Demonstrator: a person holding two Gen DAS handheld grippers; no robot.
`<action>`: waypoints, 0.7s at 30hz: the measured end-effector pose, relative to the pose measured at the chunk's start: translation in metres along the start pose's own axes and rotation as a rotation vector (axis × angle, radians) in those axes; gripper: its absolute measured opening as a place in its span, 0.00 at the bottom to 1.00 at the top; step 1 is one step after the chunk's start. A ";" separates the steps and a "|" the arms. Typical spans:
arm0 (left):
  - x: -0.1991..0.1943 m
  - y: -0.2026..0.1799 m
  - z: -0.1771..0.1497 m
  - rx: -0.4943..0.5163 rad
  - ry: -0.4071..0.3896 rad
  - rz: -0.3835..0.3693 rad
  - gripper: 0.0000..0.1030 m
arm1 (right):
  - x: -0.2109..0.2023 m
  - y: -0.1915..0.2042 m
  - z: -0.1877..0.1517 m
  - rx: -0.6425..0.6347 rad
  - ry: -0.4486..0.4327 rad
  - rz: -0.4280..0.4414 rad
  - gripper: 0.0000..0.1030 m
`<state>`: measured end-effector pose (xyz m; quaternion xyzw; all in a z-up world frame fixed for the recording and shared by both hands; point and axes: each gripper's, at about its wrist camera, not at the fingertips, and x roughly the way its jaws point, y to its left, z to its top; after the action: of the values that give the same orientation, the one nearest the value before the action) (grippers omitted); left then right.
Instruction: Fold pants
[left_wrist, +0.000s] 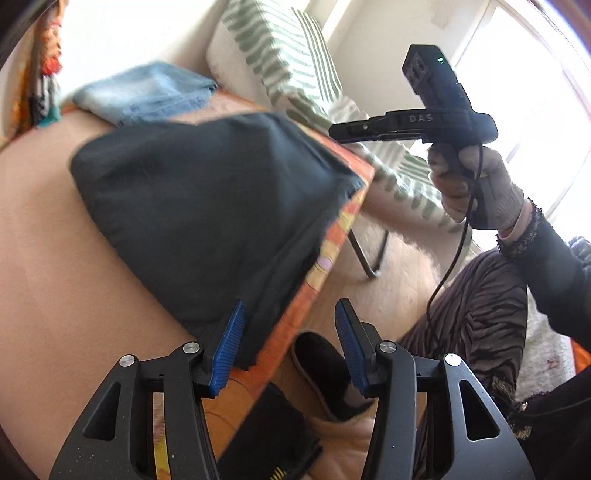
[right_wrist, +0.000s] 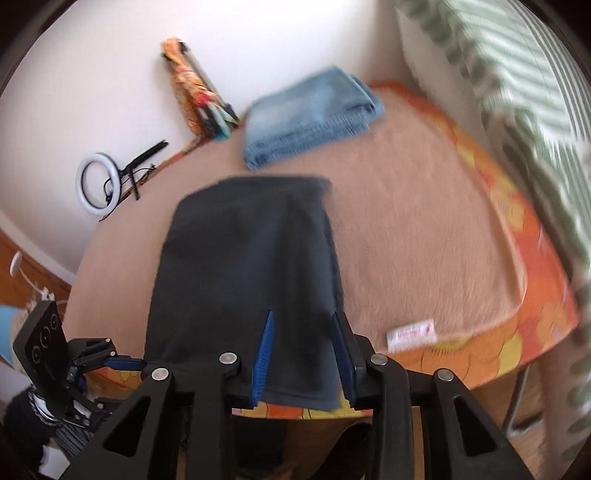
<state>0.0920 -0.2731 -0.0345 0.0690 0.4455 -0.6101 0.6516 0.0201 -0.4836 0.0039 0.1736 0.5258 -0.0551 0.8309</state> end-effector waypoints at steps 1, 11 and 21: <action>-0.002 0.001 0.000 0.000 -0.012 0.013 0.47 | -0.003 0.009 0.008 -0.037 -0.020 0.011 0.35; 0.017 0.008 -0.004 -0.017 -0.007 0.044 0.47 | 0.060 0.106 0.104 -0.312 0.001 0.226 0.52; 0.023 -0.003 -0.015 0.046 0.013 0.060 0.47 | 0.186 0.190 0.147 -0.510 0.226 0.217 0.58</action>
<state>0.0786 -0.2808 -0.0572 0.1012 0.4334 -0.5998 0.6649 0.2800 -0.3405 -0.0614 0.0195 0.5904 0.1874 0.7848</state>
